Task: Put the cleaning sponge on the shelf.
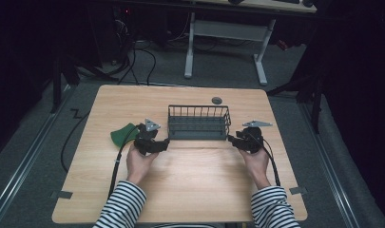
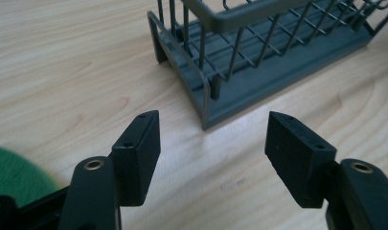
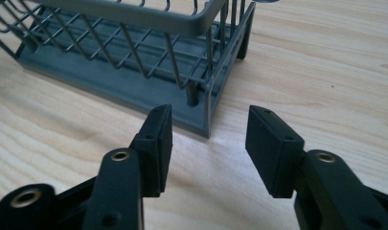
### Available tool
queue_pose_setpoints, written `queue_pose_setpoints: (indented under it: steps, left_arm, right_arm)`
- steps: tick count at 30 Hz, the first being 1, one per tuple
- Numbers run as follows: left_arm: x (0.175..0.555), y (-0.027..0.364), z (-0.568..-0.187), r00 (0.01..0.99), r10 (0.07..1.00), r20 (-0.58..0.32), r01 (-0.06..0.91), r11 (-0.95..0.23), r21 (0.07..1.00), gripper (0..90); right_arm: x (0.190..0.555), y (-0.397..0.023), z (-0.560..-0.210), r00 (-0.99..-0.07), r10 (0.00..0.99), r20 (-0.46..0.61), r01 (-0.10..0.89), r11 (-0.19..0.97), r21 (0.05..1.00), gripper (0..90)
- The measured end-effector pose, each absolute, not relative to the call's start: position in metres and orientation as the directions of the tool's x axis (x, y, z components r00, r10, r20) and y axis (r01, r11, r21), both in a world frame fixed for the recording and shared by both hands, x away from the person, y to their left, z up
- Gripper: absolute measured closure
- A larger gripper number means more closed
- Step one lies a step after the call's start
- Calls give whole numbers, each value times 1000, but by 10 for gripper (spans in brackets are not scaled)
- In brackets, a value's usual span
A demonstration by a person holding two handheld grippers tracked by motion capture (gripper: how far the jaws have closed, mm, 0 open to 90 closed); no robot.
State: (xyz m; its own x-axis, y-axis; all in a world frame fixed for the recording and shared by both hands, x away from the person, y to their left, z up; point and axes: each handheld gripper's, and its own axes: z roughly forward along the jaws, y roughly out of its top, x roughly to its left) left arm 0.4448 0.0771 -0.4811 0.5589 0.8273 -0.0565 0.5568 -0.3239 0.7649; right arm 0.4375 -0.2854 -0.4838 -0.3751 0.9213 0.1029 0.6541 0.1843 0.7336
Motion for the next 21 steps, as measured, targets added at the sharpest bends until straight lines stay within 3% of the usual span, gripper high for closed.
queue_pose_setpoints:
  steps: [13, 21]
  left_arm:
    - [467, 64, -498, 541, 839, -49, 574, -327, 751, 601]
    - [473, 67, -502, 542, 832, -118, 595, -281, 753, 751]
  right_arm:
    - [459, -282, -505, -360, 924, 126, 690, 173, 703, 731]
    - [460, -276, -510, -371, 923, 99, 669, 192, 718, 851]
